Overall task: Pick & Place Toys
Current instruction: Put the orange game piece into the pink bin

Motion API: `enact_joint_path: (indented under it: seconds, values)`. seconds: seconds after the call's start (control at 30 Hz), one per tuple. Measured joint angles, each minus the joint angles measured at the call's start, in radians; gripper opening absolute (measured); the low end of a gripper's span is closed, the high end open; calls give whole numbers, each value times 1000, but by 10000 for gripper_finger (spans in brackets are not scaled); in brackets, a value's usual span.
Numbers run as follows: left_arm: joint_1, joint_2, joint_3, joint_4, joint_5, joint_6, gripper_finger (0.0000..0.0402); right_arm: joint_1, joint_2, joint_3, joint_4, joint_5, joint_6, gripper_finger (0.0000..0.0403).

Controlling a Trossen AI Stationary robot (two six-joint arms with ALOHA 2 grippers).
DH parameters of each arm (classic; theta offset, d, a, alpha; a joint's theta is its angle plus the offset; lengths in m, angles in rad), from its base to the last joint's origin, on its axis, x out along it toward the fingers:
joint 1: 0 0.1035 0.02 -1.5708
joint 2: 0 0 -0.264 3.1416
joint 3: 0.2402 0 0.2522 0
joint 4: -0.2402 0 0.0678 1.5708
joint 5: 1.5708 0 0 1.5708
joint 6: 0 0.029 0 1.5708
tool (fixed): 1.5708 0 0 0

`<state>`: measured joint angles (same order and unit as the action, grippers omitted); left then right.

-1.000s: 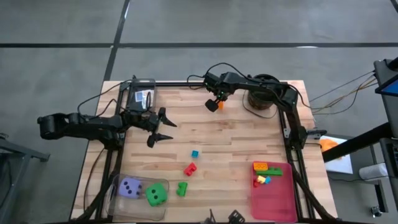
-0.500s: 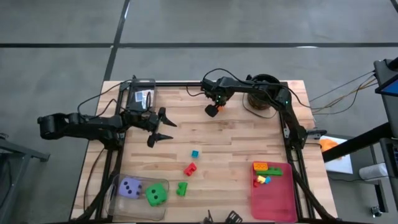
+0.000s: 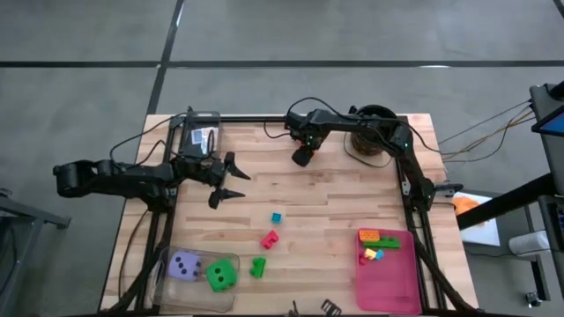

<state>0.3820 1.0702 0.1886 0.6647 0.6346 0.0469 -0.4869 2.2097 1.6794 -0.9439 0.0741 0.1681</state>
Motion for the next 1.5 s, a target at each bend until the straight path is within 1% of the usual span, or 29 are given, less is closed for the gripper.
enact_joint_path:
  seconds: [0.13,0.23,0.37,0.67,0.83,0.93,1.03,1.13,1.3,1.4,1.5]
  values:
    - [0,0,0,-11,0,4,297,22,-2,0,-3,6,-22,131]
    - [0,0,0,-11,-8,5,297,55,-11,-1,-2,36,-49,131]
    - [0,0,0,-11,-8,8,297,111,-42,-1,36,38,-91,131]
    - [0,0,0,-11,-11,8,297,288,-117,-7,167,15,-182,131]
    - [0,0,0,-10,-11,8,297,397,-176,-90,321,10,-206,131]
    - [0,0,0,-10,-11,8,297,452,-228,-181,422,8,-222,130]
    - [-1,0,0,-10,-11,8,297,505,-297,-314,583,6,-227,130]
    - [-1,0,0,-10,-11,13,297,564,-387,-470,803,-20,-205,130]
    - [-1,0,0,-9,-14,15,297,681,-544,-724,1151,-20,-159,130]
    - [-1,1,0,-10,-14,15,297,766,-637,-834,1256,49,-125,130]
    - [-2,1,0,-10,-14,15,297,859,-721,-907,1249,164,-73,130]
